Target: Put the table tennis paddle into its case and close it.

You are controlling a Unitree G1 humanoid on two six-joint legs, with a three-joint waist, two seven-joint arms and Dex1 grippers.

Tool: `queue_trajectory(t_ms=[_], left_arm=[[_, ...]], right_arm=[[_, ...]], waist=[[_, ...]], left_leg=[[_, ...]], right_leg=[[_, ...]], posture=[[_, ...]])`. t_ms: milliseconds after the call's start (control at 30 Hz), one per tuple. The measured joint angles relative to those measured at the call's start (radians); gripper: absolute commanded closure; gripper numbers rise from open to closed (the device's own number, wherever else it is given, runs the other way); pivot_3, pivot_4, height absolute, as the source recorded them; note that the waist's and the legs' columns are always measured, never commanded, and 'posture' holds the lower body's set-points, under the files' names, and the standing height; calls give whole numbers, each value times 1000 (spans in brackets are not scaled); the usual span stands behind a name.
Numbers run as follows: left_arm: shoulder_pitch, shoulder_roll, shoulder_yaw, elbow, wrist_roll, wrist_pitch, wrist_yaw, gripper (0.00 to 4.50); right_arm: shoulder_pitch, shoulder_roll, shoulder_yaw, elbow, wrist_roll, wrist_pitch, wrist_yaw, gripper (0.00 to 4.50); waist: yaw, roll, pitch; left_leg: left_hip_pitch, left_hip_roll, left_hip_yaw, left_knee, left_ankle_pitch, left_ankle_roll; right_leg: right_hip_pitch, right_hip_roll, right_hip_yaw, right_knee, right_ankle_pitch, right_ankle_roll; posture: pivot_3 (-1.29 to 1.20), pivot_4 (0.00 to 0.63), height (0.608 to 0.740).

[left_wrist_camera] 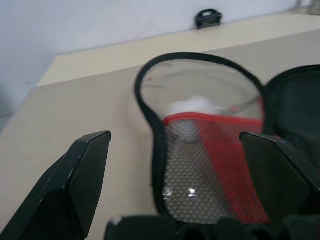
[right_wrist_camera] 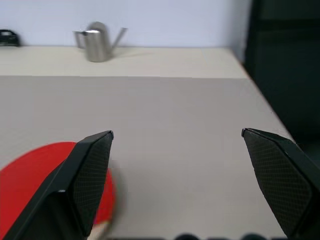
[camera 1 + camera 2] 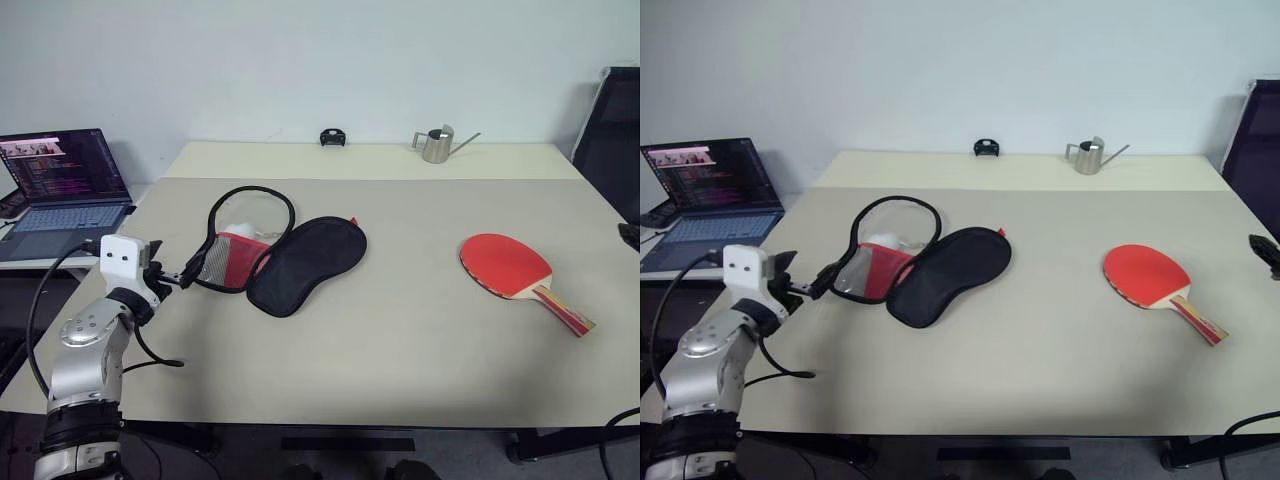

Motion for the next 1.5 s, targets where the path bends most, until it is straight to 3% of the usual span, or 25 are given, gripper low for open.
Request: queue_trajectory(t_ms=[133,333,600,867,1100,1500], left_arm=[[3,5,-31,3,-51,68,-118,16],[46,24,-40,-107,-127,204,-189,16],[153,78,-53,-233,-190,363,-276,16],[150,128,-36,-317,-316,499,-338,16],[183,140,-36,-349,-347,548,-356,16],[122,23,-38,-241,-346,589,-199,16]], right_arm=[[110,56,-3,-285,98,146,40,0],[152,99,9,-581,211,297,62,0],[209,141,65,-840,337,452,76,0],[235,147,119,-977,430,544,102,0],[247,152,147,-1049,465,569,98,0],[253,159,155,-1108,513,599,79,0]], waist=[[0,0,0],[-1,0,0],[3,0,0],[7,0,0],[9,0,0],[15,-1,0]], left_leg=[[-1,0,-1,0,1,-1],[0,0,-2,0,-1,1],[0,0,-3,0,-1,1],[-1,0,-4,0,-1,1],[-1,0,-4,0,-1,1],[-1,0,-4,0,-1,1]], right_leg=[[0,0,0,0,0,0],[0,0,0,1,0,0],[0,0,-1,0,0,0],[0,0,-1,-1,0,0],[0,0,-1,-1,0,0],[0,0,-2,-1,0,0]], posture=[[0,150,740],[0,150,740],[0,150,740],[0,150,740],[0,150,740],[0,150,740]])
